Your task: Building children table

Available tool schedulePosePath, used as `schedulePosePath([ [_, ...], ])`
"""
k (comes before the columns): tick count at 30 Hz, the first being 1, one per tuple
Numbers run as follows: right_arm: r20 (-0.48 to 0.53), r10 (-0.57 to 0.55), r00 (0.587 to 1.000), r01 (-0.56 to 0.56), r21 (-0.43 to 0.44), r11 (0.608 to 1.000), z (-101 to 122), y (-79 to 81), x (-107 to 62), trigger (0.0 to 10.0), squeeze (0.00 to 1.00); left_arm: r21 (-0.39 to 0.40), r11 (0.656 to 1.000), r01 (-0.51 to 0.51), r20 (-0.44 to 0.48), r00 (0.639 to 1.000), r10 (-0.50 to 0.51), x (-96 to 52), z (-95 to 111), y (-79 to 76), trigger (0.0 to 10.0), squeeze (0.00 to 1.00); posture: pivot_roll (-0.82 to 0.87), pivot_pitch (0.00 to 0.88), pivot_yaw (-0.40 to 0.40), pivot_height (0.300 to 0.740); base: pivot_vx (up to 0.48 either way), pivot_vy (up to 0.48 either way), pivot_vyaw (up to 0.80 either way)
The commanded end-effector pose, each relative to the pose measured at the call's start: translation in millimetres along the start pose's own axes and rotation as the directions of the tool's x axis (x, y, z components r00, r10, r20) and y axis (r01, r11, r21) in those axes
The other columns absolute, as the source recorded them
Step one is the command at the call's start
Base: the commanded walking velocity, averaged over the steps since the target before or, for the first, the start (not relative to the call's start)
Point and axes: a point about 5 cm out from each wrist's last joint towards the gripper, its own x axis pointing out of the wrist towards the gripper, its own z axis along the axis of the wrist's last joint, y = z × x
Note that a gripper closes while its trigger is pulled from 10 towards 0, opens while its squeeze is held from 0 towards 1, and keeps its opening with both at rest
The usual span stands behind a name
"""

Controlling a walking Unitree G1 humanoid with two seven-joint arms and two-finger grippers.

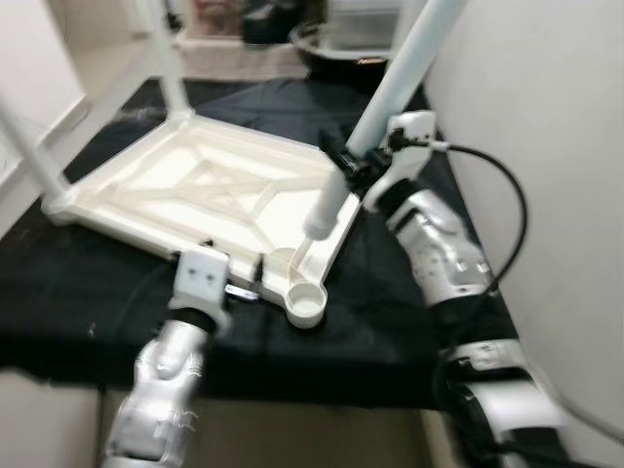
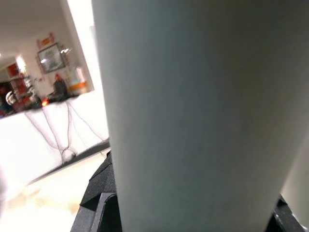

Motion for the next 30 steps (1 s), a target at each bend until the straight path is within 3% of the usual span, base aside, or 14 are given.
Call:
schedulePosePath([
  [1,0.029,0.090,0.995,-0.091,0.021,0.996,1,23.4,11.3,10.0,0.00,0.023,0.999,-0.049,-0.032,0.998,0.049,-5.1,-6,11.8,10.0,0.00,0.09,0.100,-0.017,0.740,0.000,0.000,0.00],
  [7,0.033,0.183,0.983,-0.185,0.063,0.981,3,27.4,10.9,10.0,0.00,0.024,0.999,-0.037,-0.038,0.999,0.038,-7.2,-7,9.1,10.0,0.00,0.09,0.096,-0.017,0.740,0.000,0.000,0.00],
  [17,-0.063,0.357,0.932,-0.353,0.069,0.933,-2,14.9,0.6,10.0,0.00,0.001,0.999,0.045,-0.076,0.996,-0.044,-23.5,-13,-1.5,10.0,0.00,0.10,0.100,-0.023,0.740,0.000,0.000,0.00],
  [19,-0.020,0.293,0.956,-0.292,0.059,0.955,7,7.7,5.0,10.0,0.00,-0.007,0.999,0.039,-0.106,0.994,-0.040,-34.6,-18,-4.0,10.0,0.00,0.10,0.108,-0.027,0.740,0.000,0.000,0.00],
  [23,0.006,0.209,0.978,-0.209,0.030,0.977,11,2.2,8.2,10.0,0.00,-0.011,0.999,0.034,-0.117,0.992,-0.035,-40.0,-21,-5.2,10.0,0.00,0.10,0.108,-0.029,0.740,0.000,0.000,0.00],
  [30,0.018,0.208,0.978,-0.209,0.019,0.978,5,6.3,8.2,10.0,0.00,-0.008,1.000,0.029,-0.122,0.992,-0.029,-37.5,-20,-7.9,10.0,0.00,0.10,0.111,-0.029,0.740,0.000,0.000,0.78],
])
